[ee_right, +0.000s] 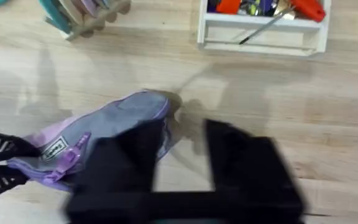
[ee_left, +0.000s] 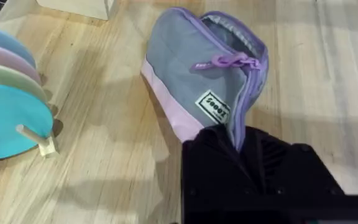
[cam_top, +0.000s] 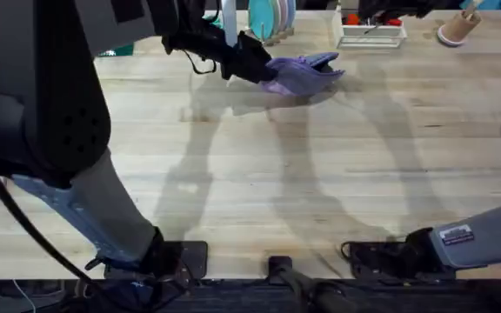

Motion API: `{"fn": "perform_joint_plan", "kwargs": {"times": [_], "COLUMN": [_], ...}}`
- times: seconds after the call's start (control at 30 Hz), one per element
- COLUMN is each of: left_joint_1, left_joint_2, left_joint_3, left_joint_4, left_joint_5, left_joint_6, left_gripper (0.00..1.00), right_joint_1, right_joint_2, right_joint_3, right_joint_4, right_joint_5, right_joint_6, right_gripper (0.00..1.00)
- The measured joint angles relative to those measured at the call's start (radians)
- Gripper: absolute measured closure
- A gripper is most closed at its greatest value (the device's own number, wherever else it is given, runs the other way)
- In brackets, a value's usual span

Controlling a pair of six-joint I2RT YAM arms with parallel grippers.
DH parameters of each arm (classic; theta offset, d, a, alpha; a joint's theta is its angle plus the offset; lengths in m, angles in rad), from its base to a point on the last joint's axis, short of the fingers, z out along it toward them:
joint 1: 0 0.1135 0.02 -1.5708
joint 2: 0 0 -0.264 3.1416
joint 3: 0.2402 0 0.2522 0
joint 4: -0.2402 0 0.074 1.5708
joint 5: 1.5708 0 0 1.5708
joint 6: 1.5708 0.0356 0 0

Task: Unzip the bag, pick up the pens from the table one at a time and place them inside, then zip the bag closed.

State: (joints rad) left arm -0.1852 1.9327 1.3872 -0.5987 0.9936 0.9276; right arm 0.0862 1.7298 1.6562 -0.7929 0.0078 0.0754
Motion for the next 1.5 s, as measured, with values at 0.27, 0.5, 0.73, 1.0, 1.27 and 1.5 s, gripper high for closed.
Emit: {"fn": "perform_joint_plan", "kwargs": {"times": [0.27, 0.5, 0.73, 1.0, 1.27, 1.5], "left_joint_1": [0.000, 0.000, 0.001, 0.002, 0.019, 0.104], "left_joint_2": [0.000, 0.000, 0.000, 0.000, 0.000, 0.000], "left_joint_3": [0.000, 0.000, 0.000, 0.000, 0.000, 0.000], "left_joint_4": [0.000, 0.000, 0.002, 0.006, -0.094, -0.158], "left_joint_5": [0.000, 0.000, 0.000, 0.000, -0.067, -0.094], "left_joint_6": [0.000, 0.000, 0.001, -0.001, 0.000, 0.017], "left_gripper": [0.958, 0.958, 0.701, 0.009, 0.006, 0.006], "right_joint_1": [0.043, 0.106, 0.131, 0.131, 0.133, 0.178], "right_joint_2": [-0.090, -0.091, -0.091, -0.091, -0.091, -0.091], "right_joint_3": [0.005, 0.008, 0.008, 0.008, 0.008, 0.008], "right_joint_4": [-0.022, -0.061, -0.061, -0.061, -0.065, -0.083], "right_joint_5": [-0.068, -0.101, -0.106, -0.106, -0.106, -0.106], "right_joint_6": [-0.005, -0.005, -0.005, -0.005, -0.005, -0.045], "right_gripper": [0.006, 0.005, 0.005, 0.005, 0.004, 0.005]}}
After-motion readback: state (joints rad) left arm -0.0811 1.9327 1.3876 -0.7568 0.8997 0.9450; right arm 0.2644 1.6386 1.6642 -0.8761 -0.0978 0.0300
